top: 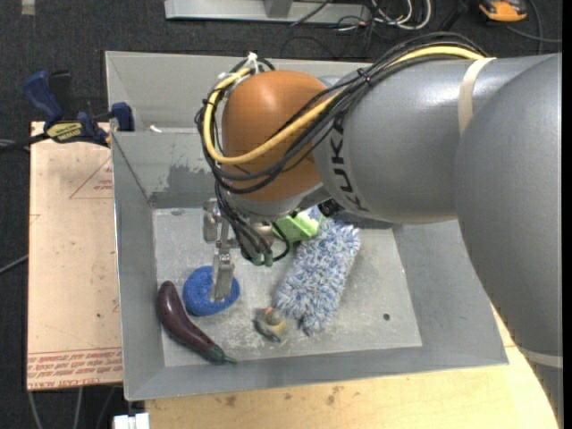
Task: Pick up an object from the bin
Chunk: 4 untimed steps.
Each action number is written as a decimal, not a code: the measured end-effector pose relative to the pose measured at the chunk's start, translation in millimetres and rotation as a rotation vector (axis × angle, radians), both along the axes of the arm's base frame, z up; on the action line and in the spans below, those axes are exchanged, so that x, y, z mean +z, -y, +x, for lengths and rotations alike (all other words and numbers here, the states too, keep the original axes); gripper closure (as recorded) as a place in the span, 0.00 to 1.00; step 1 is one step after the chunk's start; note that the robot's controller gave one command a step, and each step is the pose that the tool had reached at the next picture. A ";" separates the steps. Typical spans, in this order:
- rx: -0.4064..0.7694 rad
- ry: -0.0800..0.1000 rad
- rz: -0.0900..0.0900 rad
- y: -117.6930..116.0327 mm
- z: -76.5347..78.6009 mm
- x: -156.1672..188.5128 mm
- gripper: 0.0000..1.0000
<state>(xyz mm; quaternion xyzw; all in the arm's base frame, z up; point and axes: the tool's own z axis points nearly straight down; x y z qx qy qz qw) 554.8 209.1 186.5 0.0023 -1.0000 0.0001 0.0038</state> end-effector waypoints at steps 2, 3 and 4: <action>0.112 0.011 0.003 -1.9 -5.8 -59.4 0.00; -0.019 0.007 0.001 -10.2 -11.1 -66.6 0.00; 0.038 0.007 0.001 4.3 -8.8 -61.2 0.00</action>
Offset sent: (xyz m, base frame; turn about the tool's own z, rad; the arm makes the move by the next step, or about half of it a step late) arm -0.0135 0.0031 -0.1165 -0.2114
